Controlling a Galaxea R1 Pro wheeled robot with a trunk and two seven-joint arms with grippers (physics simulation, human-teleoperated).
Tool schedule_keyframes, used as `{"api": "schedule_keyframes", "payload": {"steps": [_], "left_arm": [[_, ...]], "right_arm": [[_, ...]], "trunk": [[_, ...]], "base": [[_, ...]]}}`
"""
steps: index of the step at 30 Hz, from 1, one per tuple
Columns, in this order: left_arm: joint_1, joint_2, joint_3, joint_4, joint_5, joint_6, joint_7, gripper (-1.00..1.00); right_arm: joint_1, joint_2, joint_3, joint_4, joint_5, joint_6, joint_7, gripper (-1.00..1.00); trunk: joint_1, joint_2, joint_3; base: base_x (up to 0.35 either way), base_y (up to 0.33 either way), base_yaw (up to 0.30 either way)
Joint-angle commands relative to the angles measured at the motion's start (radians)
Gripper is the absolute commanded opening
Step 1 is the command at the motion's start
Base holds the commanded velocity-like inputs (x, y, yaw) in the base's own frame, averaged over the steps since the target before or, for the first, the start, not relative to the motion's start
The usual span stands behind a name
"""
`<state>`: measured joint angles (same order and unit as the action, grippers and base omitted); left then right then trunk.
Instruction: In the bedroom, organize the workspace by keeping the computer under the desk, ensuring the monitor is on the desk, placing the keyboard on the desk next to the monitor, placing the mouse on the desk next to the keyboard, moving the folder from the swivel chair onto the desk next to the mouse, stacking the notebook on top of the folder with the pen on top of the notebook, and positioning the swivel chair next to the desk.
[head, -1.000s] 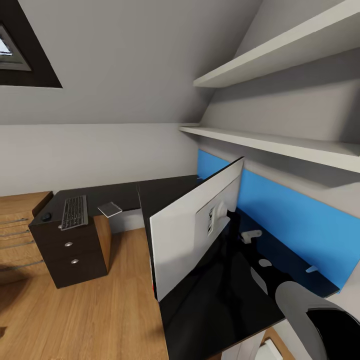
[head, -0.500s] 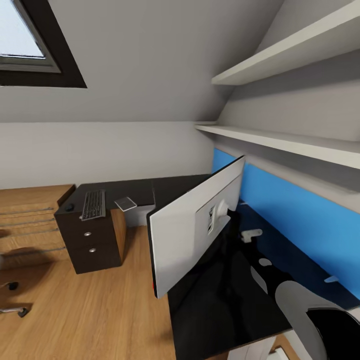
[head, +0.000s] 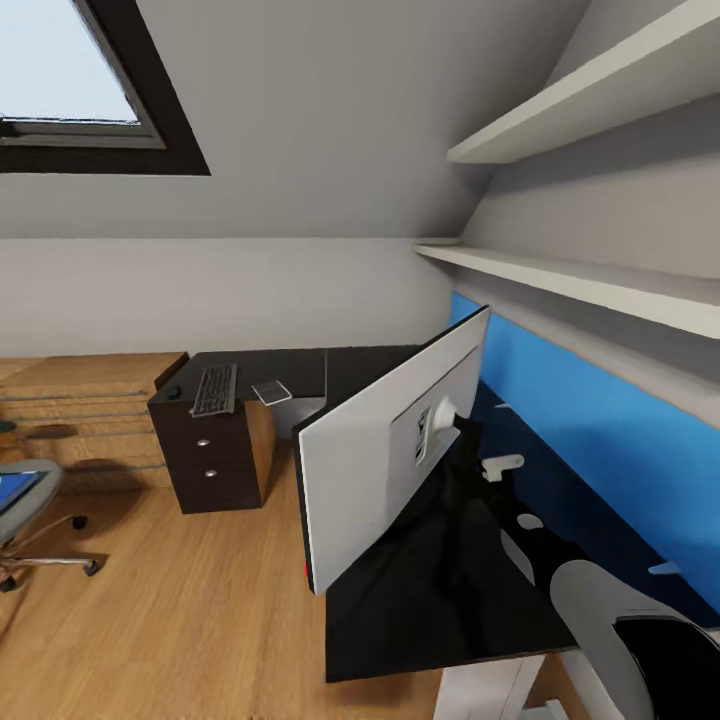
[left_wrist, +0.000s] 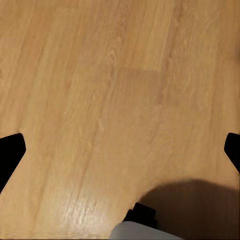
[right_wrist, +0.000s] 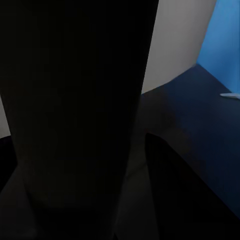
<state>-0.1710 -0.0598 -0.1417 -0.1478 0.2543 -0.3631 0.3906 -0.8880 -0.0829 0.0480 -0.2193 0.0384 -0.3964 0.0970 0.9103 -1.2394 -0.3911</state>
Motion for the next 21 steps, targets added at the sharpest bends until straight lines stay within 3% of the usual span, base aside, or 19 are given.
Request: {"api": "schedule_keyframes", "payload": {"steps": [1,10,21], "left_arm": [[-0.001,0.000,-0.009,0.001,0.008,-0.004,0.005,1.00],[-0.001,0.000,-0.009,0.001,0.008,-0.004,0.005,1.00],[-0.001,0.000,-0.009,0.001,0.008,-0.004,0.005,1.00]], "right_arm": [[0.000,-0.001,0.015,0.031,0.000,-0.002,-0.002,-1.00],[0.000,-0.001,0.015,0.031,-0.001,-0.002,-0.002,-1.00],[0.000,-0.001,0.016,0.030,-0.001,0.004,0.000,-1.00]], "trunk": [[0.000,-0.001,-0.002],[0.000,-0.001,-0.011],[0.000,-0.001,-0.012]], "base": [[-0.148,-0.305,0.207],[-0.148,-0.296,0.162],[-0.139,-0.226,0.019]]}}
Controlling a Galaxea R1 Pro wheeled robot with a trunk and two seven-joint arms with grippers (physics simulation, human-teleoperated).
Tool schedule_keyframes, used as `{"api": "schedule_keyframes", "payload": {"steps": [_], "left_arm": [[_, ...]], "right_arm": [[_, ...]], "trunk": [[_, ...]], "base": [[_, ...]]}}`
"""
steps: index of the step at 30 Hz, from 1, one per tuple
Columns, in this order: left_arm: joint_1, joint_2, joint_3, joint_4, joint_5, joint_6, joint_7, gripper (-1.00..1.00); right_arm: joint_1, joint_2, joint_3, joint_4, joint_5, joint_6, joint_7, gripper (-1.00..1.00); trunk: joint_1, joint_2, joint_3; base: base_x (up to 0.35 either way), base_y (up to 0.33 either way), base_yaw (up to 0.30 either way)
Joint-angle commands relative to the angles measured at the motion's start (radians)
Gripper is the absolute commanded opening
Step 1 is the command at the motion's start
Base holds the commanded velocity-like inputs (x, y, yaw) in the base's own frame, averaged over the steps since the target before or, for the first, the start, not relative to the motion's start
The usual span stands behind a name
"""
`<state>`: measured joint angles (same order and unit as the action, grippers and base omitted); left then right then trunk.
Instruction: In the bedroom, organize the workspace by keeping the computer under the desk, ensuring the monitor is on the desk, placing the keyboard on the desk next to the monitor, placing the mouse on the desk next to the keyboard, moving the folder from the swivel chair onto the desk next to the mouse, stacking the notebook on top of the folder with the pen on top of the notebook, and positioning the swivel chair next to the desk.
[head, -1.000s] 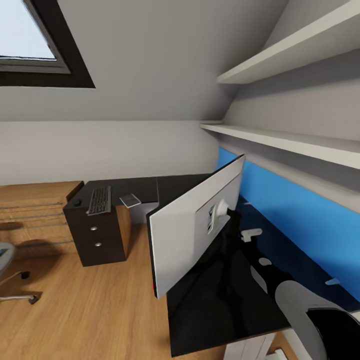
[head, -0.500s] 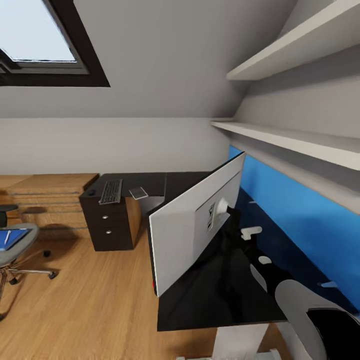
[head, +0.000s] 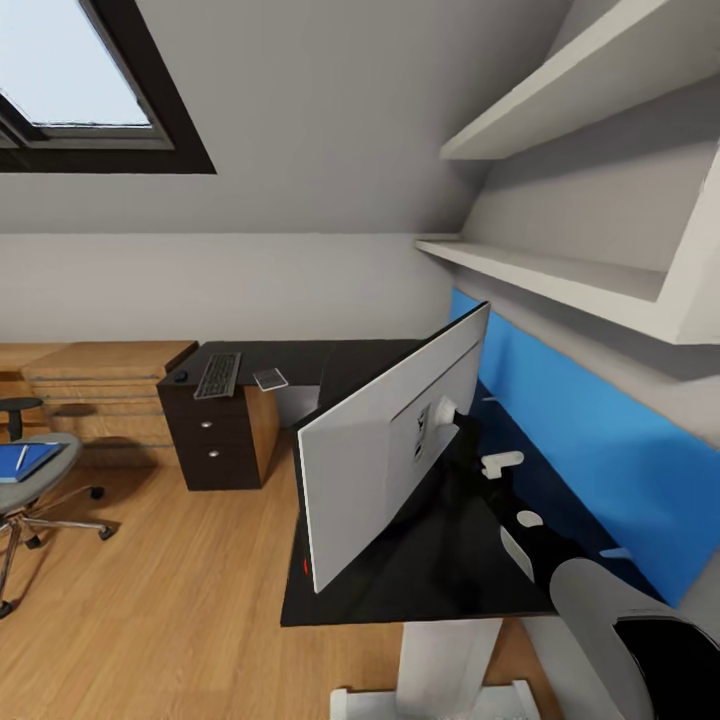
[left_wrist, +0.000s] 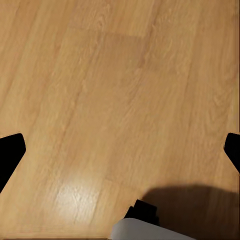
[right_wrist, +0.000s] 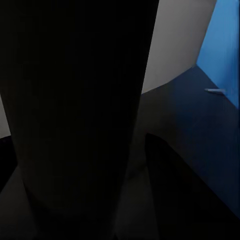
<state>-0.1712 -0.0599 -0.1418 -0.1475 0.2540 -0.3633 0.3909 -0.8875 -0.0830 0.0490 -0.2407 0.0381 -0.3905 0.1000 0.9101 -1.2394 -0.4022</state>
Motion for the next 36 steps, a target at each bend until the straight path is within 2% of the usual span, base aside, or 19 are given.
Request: {"api": "schedule_keyframes", "payload": {"steps": [1,36], "left_arm": [[-0.001,0.000,-0.009,0.000,0.008,-0.003,0.005,1.00],[-0.001,0.002,-0.009,0.000,0.008,-0.003,0.005,1.00]], "right_arm": [[0.000,-0.001,0.015,0.052,-0.001,-0.001,-0.003,-1.00],[-0.001,0.001,0.014,0.052,-0.001,-0.005,-0.003,-1.00]], "trunk": [[0.000,-0.001,-0.001],[0.000,-0.001,-0.001]], "base": [[-0.057,-0.079,0.001],[-0.004,-0.006,0.000]]}}
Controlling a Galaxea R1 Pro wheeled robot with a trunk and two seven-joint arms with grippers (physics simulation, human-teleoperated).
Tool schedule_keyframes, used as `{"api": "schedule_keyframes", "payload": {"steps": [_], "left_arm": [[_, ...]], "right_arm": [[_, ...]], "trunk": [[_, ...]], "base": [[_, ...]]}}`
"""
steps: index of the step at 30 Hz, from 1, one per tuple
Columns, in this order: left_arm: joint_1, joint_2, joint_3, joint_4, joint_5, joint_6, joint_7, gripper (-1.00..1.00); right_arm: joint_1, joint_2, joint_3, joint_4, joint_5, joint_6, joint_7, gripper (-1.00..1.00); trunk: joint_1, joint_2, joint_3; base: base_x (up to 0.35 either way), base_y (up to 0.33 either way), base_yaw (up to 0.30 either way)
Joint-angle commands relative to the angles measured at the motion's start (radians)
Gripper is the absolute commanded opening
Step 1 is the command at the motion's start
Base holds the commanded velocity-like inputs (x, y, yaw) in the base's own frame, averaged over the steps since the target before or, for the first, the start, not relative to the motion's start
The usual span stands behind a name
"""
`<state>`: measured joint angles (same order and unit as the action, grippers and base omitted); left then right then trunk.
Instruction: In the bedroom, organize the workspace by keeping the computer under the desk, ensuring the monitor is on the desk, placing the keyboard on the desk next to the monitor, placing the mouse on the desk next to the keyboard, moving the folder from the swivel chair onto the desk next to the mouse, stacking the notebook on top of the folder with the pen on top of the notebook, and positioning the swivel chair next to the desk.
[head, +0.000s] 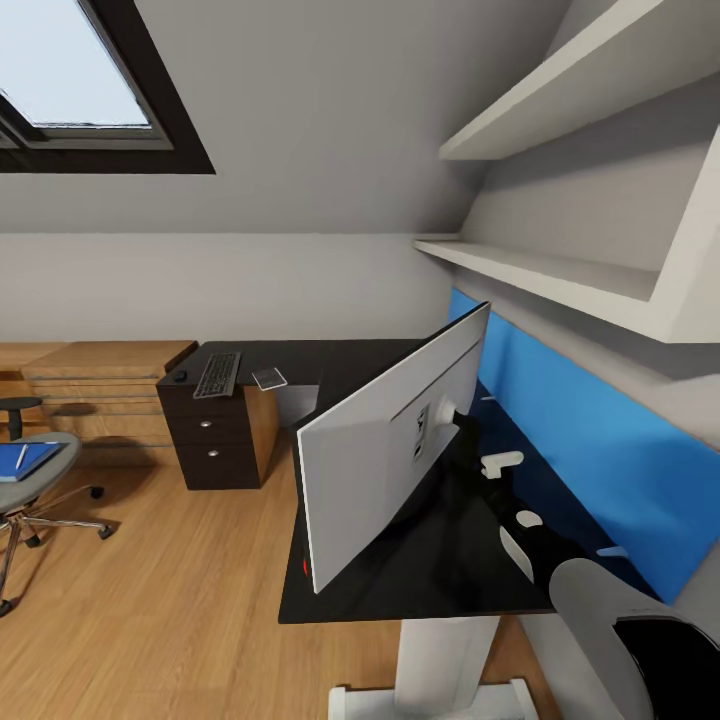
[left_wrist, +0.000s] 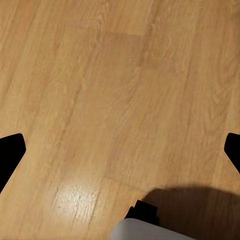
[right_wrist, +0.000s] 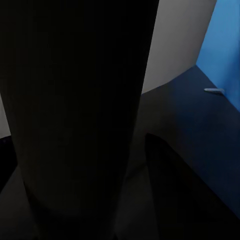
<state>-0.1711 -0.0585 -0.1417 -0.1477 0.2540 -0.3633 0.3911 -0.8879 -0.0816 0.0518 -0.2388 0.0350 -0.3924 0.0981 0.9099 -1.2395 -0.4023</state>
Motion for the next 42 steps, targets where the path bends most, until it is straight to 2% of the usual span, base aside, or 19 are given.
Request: {"api": "schedule_keyframes", "payload": {"steps": [1,22,30,42], "left_arm": [[-0.001,0.000,-0.009,0.000,0.008,-0.003,0.005,1.00],[-0.001,-0.001,-0.009,0.000,0.007,-0.004,0.004,1.00],[-0.001,-0.001,-0.009,0.000,0.007,-0.003,0.004,1.00],[-0.001,-0.001,-0.009,0.000,0.007,-0.003,0.004,1.00]], "right_arm": [[0.000,-0.001,0.011,0.050,0.002,-0.003,-0.002,-1.00],[0.000,-0.004,0.005,0.050,0.000,0.006,-0.011,-1.00],[0.000,-0.005,0.003,0.051,-0.001,0.007,-0.013,-1.00],[0.000,-0.005,0.003,0.052,-0.001,0.007,-0.029,-1.00]], "trunk": [[0.000,0.000,-0.001],[0.000,0.000,-0.001],[0.000,0.000,-0.001],[0.000,0.000,-0.001]], "base": [[0.000,0.000,0.000],[0.054,-0.066,0.000],[0.216,-0.185,0.000],[0.084,-0.128,0.000]]}}
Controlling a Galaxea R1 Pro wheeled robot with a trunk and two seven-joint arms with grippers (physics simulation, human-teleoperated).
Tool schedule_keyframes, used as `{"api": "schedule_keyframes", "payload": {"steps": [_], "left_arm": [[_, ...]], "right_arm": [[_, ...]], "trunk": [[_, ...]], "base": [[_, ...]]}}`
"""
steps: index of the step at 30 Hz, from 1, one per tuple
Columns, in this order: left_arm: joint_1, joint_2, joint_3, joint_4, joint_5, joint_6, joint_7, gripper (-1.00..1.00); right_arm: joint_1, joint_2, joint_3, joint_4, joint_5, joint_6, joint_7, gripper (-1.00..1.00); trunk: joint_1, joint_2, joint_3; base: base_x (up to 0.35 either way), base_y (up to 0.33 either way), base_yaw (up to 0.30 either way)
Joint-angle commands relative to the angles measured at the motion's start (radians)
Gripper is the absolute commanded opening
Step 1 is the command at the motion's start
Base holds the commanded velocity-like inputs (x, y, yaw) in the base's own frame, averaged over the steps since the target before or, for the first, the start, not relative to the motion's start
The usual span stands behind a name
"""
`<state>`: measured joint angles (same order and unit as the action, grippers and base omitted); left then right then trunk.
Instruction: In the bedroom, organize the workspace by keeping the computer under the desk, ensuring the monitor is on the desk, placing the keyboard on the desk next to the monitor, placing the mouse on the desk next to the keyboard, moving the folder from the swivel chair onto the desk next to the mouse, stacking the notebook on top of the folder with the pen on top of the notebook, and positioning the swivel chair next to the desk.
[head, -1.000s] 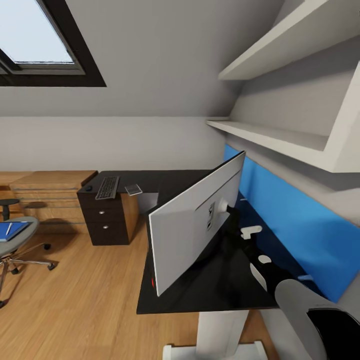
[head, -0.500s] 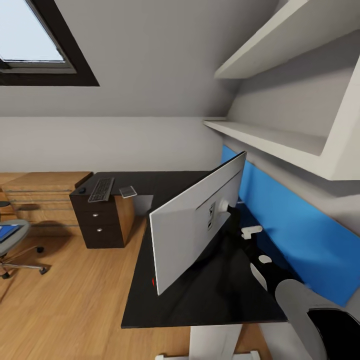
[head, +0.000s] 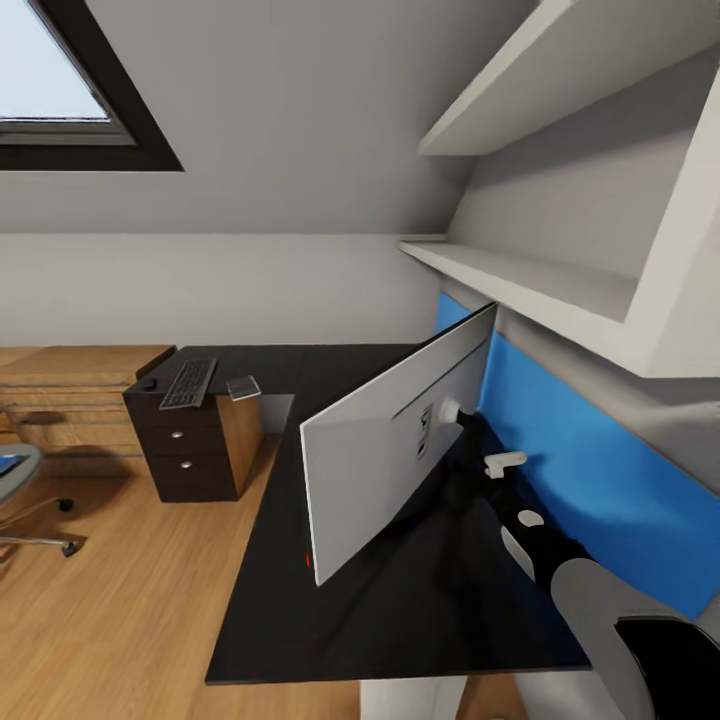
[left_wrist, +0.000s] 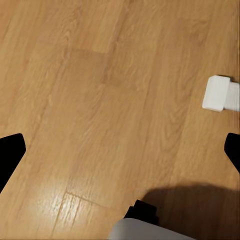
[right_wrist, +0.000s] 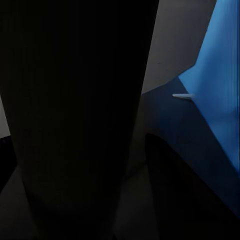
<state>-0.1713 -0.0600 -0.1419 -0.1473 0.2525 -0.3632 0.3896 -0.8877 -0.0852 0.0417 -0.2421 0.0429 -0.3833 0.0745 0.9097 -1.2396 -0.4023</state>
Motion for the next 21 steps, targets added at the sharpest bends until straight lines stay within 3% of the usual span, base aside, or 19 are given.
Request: {"api": "schedule_keyframes", "payload": {"steps": [1,21], "left_arm": [[0.000,0.000,-0.008,0.000,0.008,-0.003,0.005,1.00],[-0.001,0.001,-0.008,0.000,0.010,-0.003,0.006,1.00]], "right_arm": [[0.000,-0.002,0.014,0.055,-0.009,-0.002,-0.007,-1.00],[0.000,-0.002,0.013,0.055,-0.009,-0.002,-0.032,-1.00]], "trunk": [[0.000,0.000,-0.001],[0.000,0.000,-0.001]], "base": [[0.128,-0.262,0.000],[0.044,-0.026,0.000]]}}
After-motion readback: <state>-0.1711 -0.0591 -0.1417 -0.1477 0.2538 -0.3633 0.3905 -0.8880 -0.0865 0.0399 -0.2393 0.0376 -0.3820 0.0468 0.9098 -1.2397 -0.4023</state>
